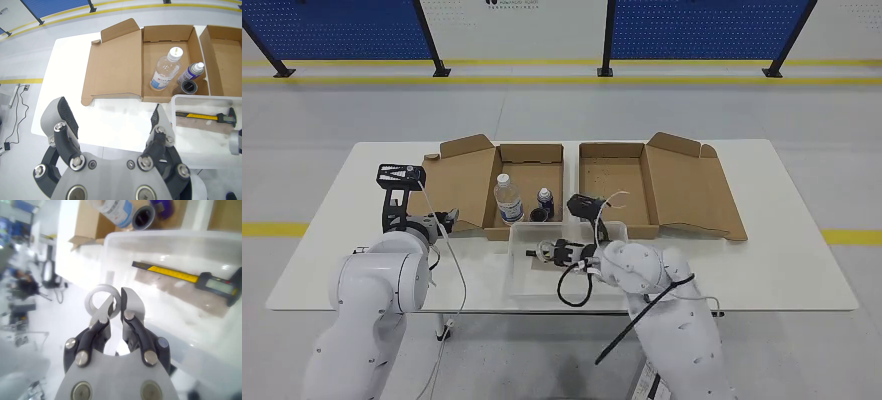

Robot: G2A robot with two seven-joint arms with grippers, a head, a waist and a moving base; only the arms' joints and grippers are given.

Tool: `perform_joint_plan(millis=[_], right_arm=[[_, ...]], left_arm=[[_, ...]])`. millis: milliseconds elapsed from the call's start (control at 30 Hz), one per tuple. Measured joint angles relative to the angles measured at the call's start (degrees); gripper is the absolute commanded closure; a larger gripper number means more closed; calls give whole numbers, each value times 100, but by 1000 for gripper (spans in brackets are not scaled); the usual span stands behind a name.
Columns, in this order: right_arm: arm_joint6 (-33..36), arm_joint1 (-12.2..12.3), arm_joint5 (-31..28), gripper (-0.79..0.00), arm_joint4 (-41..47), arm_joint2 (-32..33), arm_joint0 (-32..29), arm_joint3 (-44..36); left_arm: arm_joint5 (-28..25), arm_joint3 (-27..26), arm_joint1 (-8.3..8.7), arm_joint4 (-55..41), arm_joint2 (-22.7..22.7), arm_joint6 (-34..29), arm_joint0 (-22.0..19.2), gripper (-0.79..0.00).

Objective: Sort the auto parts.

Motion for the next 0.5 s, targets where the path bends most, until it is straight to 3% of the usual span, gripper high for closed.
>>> perform_joint_plan(millis=[200, 500], right_arm=[[-74, 74, -633, 0, 1751, 713, -304, 116], [158, 150, -1243, 0, 3924, 1064, -398, 672]], left_arm=[[0, 0, 0, 0, 0, 0, 0, -785], [0, 0, 0, 0, 0, 0, 0, -785]])
